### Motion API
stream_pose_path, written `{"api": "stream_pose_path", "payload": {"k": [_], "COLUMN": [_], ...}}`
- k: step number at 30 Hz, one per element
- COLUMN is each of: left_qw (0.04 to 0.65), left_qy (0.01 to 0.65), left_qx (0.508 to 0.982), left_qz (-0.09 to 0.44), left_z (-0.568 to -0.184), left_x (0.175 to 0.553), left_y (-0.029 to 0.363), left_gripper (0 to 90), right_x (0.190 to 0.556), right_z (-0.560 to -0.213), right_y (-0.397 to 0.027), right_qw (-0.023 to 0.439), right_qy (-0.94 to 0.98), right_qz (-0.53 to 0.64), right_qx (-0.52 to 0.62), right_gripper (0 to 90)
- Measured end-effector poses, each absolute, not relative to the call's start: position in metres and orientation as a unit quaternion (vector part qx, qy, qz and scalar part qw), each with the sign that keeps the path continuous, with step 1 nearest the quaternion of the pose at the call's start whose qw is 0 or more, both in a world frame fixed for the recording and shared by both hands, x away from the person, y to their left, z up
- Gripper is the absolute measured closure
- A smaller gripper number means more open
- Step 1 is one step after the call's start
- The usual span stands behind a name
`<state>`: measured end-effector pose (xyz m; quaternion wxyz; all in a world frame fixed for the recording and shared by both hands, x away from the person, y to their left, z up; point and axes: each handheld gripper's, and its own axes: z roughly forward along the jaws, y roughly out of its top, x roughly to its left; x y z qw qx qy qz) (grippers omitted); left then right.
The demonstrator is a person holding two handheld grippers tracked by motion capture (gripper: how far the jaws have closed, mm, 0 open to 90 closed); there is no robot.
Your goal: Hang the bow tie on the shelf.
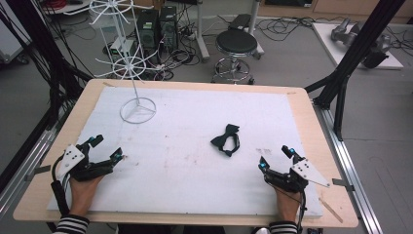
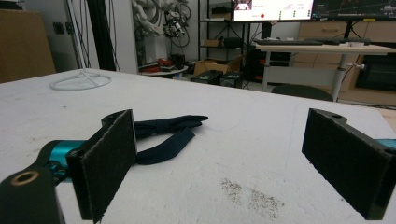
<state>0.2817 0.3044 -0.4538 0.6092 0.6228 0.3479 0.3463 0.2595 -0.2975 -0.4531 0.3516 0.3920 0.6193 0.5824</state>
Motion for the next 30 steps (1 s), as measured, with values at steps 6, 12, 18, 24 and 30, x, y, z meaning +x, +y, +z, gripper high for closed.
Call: {"api": "stream_pose_path", "payload": {"k": [6,12,18,24,30], "left_qw": [0.607,0.609,0.607,0.608,0.607], "left_qy": [0.349,0.349,0.347,0.347,0.347], "left_qx": [0.625,0.623,0.625,0.624,0.624], "left_qz": [0.346,0.345,0.347,0.348,0.349], "left_z": [-0.4536,-0.4537,-0.4537,-0.4537,-0.4537], "left_x": [0.2822,0.282,0.2816,0.2816,0.2816], "left_y": [0.3041,0.3043,0.3043,0.3043,0.3037], "left_gripper": [14.0,14.0,14.0,14.0,14.0], "right_x": [0.2594,0.259,0.2595,0.2598,0.2601], "right_z": [-0.4531,-0.4533,-0.4531,-0.4528,-0.4527], "right_y": [-0.2979,-0.2972,-0.297,-0.2957,-0.2964], "right_qw": [0.349,0.354,0.357,0.358,0.358], "right_qy": [0.62,0.617,0.619,0.62,0.616], "right_qz": [0.583,0.583,0.579,0.575,0.575], "right_qx": [0.393,0.394,0.392,0.396,0.403], "right_gripper": [9.2,9.2,9.2,9.2,9.2]}}
